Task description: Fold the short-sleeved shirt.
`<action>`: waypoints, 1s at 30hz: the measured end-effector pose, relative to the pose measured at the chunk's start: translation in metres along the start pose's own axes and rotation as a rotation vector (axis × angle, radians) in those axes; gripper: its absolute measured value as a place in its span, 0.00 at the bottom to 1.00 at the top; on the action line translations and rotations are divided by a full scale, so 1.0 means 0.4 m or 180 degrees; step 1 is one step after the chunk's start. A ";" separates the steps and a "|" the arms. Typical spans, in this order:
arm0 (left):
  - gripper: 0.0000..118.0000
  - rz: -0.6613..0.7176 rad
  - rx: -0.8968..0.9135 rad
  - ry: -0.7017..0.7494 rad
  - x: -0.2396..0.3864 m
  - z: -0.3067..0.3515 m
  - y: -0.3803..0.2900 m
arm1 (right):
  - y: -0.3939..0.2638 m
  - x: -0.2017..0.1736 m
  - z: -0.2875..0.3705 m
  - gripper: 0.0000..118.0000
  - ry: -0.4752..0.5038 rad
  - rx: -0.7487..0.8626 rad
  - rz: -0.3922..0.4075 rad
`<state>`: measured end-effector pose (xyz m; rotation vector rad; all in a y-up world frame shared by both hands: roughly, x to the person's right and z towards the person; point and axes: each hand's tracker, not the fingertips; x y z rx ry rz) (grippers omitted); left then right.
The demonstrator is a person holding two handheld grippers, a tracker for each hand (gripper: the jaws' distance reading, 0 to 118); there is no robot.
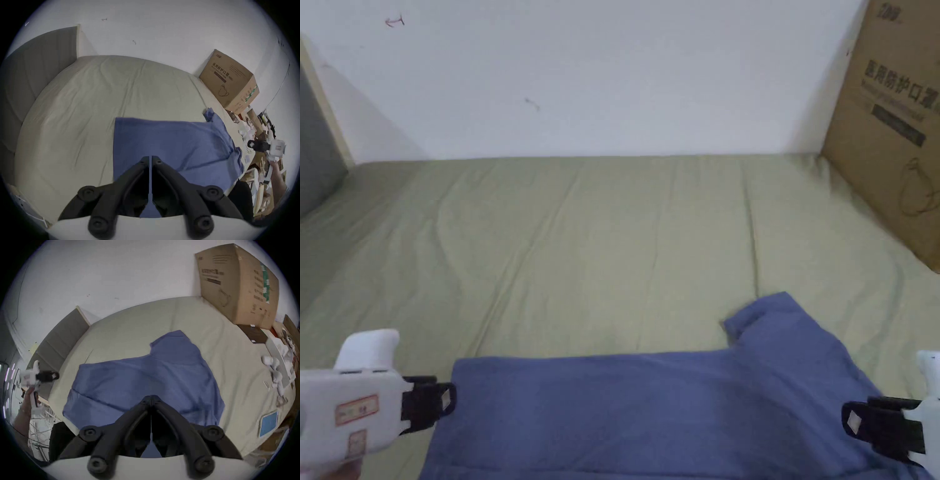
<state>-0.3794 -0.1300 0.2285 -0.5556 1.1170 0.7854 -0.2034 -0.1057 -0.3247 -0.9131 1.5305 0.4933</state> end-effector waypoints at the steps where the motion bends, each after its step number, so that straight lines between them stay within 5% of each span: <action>1: 0.02 0.0005 -0.0016 0.0022 -0.006 -0.034 0.029 | -0.004 0.003 -0.002 0.00 -0.0003 -0.0014 0.0036; 2: 0.03 0.0033 -0.0024 0.0053 -0.017 -0.079 0.064 | 0.032 -0.020 -0.068 0.00 0.0345 0.0030 -0.0068; 4: 0.05 0.0087 -0.0179 0.0087 -0.049 -0.159 0.121 | 0.062 0.002 -0.127 0.00 0.0336 -0.0053 -0.0038; 5: 0.24 0.0104 -0.0297 0.0104 -0.064 -0.201 0.145 | 0.063 0.027 -0.141 0.00 0.0342 -0.0102 -0.0041; 7: 0.87 -0.0036 -0.0311 0.0435 -0.080 -0.260 0.166 | 0.063 0.014 -0.140 0.00 0.0049 -0.0146 0.0140; 8: 0.99 -0.0117 -0.0374 0.0581 -0.089 -0.289 0.173 | 0.060 0.036 -0.150 0.00 0.0025 -0.0184 0.0114; 13: 0.87 -0.0188 -0.0630 0.0709 -0.109 -0.361 0.150 | 0.059 0.081 -0.203 0.00 -0.0066 -0.0355 -0.0144; 14: 0.67 -0.0161 -0.0709 0.0666 -0.135 -0.395 0.150 | 0.051 0.063 -0.192 0.00 -0.0083 -0.0346 -0.0181; 16: 0.48 -0.0093 -0.0856 0.0519 -0.142 -0.414 0.141 | 0.064 0.083 -0.213 0.00 -0.0085 -0.0354 -0.0240; 17: 0.25 -0.0120 -0.0889 0.0459 -0.123 -0.403 0.116 | 0.077 0.093 -0.228 0.00 -0.0093 -0.0347 -0.0254; 19: 0.08 -0.0433 -0.0833 0.0609 -0.099 -0.388 0.105 | 0.116 0.114 -0.259 0.00 -0.0145 -0.0325 -0.0253; 23: 0.03 -0.0599 -0.0715 0.0370 -0.106 -0.358 0.118 | 0.235 0.153 -0.352 0.04 -0.0280 -0.0253 -0.0252; 24: 0.03 -0.0620 -0.0644 0.0388 -0.099 -0.346 0.121 | 0.266 0.160 -0.379 0.27 -0.0286 -0.0243 -0.0248; 26: 0.03 -0.0668 -0.0572 0.0391 -0.079 -0.324 0.127 | 0.325 0.185 -0.428 1.00 -0.0453 -0.0249 -0.0239; 30: 0.03 -0.0572 -0.0439 0.0296 -0.046 -0.233 0.109 | 0.401 0.237 -0.541 0.97 -0.0769 -0.0206 -0.0339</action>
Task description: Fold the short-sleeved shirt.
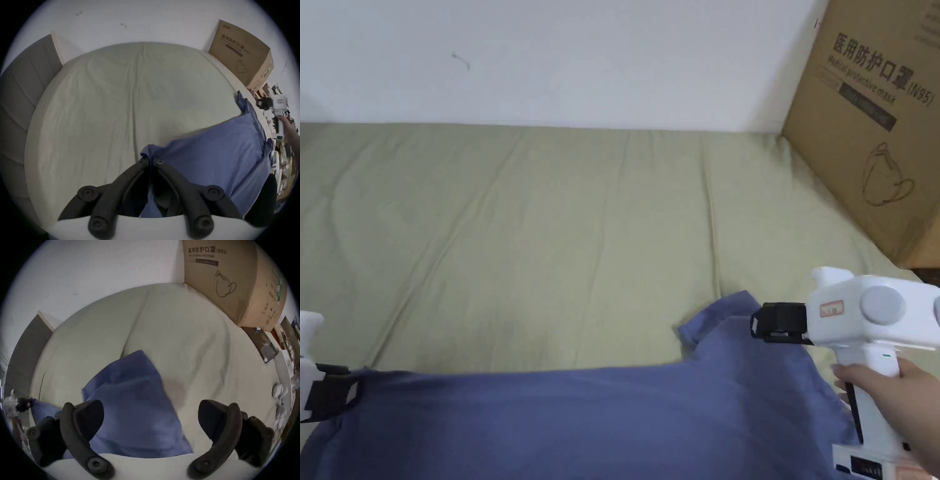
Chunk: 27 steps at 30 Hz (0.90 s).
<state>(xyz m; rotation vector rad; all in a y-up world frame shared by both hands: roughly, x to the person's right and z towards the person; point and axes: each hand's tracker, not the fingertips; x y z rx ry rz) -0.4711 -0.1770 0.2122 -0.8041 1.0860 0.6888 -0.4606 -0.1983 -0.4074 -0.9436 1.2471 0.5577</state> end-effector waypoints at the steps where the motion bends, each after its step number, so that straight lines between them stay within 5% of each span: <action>1: 0.03 0.0018 0.0019 0.0013 -0.001 0.010 -0.004 | 0.008 0.005 -0.026 0.97 0.0049 -0.0167 0.0004; 3: 0.03 0.0154 0.0002 -0.0075 -0.030 -0.008 0.016 | 0.011 0.011 -0.073 0.94 -0.0029 -0.0381 0.0009; 6: 0.03 0.0243 -0.0041 -0.0101 -0.038 -0.015 0.019 | 0.043 0.013 -0.168 0.72 -0.0123 -0.0633 0.0223; 7: 0.03 0.0234 -0.0045 -0.0092 -0.002 0.002 0.013 | 0.042 0.011 -0.174 0.55 -0.0170 -0.0581 0.0286; 8: 0.03 0.0222 -0.0057 -0.0075 0.024 0.010 0.008 | 0.013 -0.031 -0.100 0.21 -0.0245 -0.0472 0.0274; 9: 0.03 0.0226 -0.0074 -0.0082 0.036 0.011 0.005 | 0.005 -0.040 -0.074 0.00 -0.0155 -0.0355 0.0238; 13: 0.03 0.0237 -0.0082 -0.0094 -0.073 -0.012 0.037 | 0.005 -0.018 -0.028 0.00 0.0218 -0.0247 0.0051; 23: 0.03 0.0304 0.0336 -0.0188 0.012 0.226 -0.040 | -0.108 0.029 0.338 0.00 0.0373 0.0433 0.0033; 27: 0.03 0.0299 0.0413 -0.0289 -0.018 0.305 -0.127 | -0.222 0.086 0.482 0.00 0.0531 0.0358 -0.0263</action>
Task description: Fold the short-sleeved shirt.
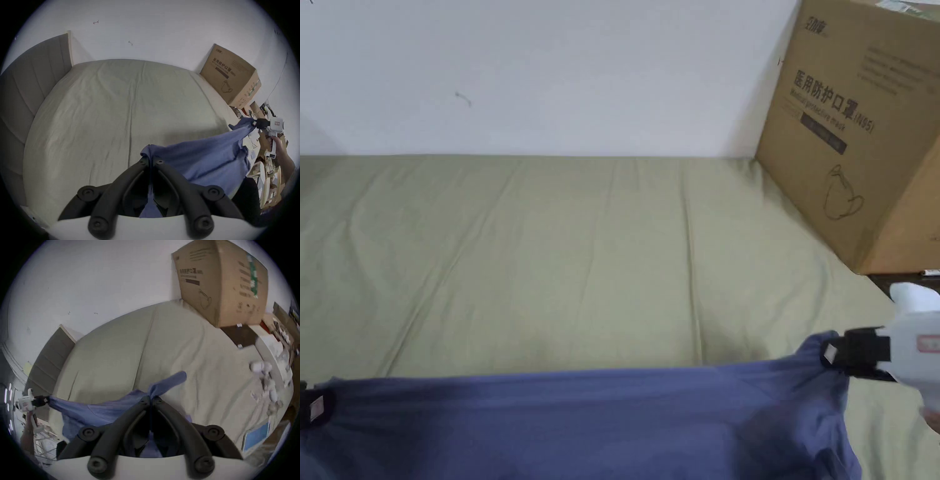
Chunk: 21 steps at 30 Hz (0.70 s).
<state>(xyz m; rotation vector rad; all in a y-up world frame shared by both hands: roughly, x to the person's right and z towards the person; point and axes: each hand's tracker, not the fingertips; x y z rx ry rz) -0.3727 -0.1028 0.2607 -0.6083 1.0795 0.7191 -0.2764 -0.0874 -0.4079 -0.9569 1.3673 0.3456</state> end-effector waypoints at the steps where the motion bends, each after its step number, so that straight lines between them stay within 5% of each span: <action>1: 0.03 0.0019 -0.0013 -0.0025 0.004 0.023 -0.030 | -0.033 0.013 0.031 0.00 0.0011 -0.0071 -0.0085; 13: 0.04 0.0237 -0.0784 -0.0139 0.035 0.009 -0.324 | -0.354 0.162 0.039 0.04 -0.0333 -0.0740 -0.0441; 15: 0.16 0.0229 -0.0788 -0.0135 0.041 0.014 -0.335 | -0.368 0.166 0.035 0.34 -0.0340 -0.0779 -0.0459; 17: 0.39 0.0215 -0.0757 -0.0122 0.039 0.031 -0.338 | -0.370 0.158 0.040 0.88 -0.0457 -0.0800 -0.0337; 18: 0.49 0.0210 -0.0721 -0.0121 0.042 0.040 -0.335 | -0.368 0.152 0.044 0.98 -0.0541 -0.0798 -0.0239; 21: 0.75 0.0264 -0.0477 -0.0122 0.066 0.087 -0.325 | -0.359 0.123 0.066 1.00 -0.0637 -0.0612 -0.0010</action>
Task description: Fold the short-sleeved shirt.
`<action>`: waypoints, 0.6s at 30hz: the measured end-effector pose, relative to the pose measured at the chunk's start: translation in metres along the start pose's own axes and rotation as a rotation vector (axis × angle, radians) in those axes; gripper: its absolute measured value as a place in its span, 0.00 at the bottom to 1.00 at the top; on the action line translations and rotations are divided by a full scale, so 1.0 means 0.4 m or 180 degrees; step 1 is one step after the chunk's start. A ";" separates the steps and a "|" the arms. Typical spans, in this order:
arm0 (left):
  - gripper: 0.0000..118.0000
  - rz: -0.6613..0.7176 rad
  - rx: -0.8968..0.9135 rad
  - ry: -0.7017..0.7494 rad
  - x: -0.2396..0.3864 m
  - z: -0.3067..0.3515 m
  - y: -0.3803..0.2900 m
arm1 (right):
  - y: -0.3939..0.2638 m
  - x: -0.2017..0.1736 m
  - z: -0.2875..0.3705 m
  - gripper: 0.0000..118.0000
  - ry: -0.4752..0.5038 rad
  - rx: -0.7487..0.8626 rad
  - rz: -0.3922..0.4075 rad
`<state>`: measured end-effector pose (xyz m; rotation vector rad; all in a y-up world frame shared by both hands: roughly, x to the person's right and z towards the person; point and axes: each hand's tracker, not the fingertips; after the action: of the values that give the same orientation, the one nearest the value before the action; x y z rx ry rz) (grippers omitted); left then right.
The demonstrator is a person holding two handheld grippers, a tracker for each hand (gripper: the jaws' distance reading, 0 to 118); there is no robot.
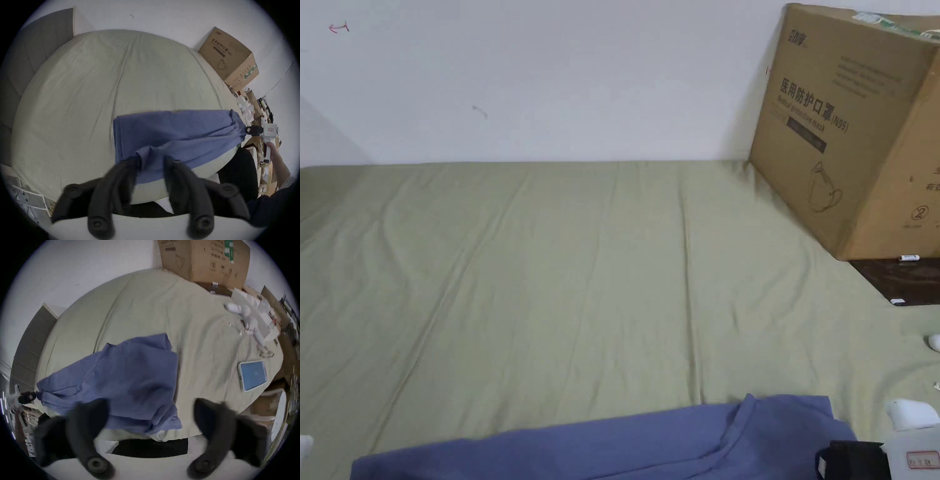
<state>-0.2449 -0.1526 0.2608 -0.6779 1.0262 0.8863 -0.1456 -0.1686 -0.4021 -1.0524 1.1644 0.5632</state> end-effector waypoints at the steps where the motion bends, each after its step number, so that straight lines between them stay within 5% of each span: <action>1: 0.78 0.0042 0.0149 0.0039 0.007 0.016 0.003 | 0.002 -0.009 0.015 1.00 0.0025 0.0058 -0.0003; 2: 0.78 0.0025 0.0369 0.0158 0.018 0.038 0.007 | 0.007 -0.018 0.033 1.00 0.0084 0.0158 -0.0016; 4: 1.00 -0.0027 0.0643 0.0245 0.066 0.078 0.016 | 0.015 -0.041 0.062 1.00 0.0267 0.0245 -0.0020; 7: 1.00 -0.0019 0.1142 0.0141 0.103 0.125 0.035 | 0.026 -0.095 0.107 1.00 0.0381 0.0506 0.0149; 12: 0.96 0.0164 0.1177 -0.0108 0.134 0.127 0.063 | 0.038 -0.196 0.146 0.94 0.0438 0.0765 0.0342; 13: 0.85 0.0175 0.1095 -0.0134 0.139 0.119 0.066 | 0.038 -0.215 0.149 0.85 0.0453 0.0816 0.0371; 15: 0.09 0.0198 0.0976 -0.0189 0.136 0.105 0.063 | 0.036 -0.241 0.154 0.13 0.0531 0.0896 0.0433; 16: 0.00 0.0221 0.0966 -0.0216 0.129 0.102 0.053 | 0.002 -0.300 0.181 0.00 0.0549 0.0914 0.0446; 18: 0.00 0.0226 0.0815 -0.0138 0.105 0.087 0.051 | -0.002 -0.321 0.180 0.00 0.0552 0.0920 0.0450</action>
<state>-0.2374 -0.1017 0.2337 -0.4075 1.1074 0.8097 -0.1553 -0.0863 -0.2804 -0.7860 1.4339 0.4029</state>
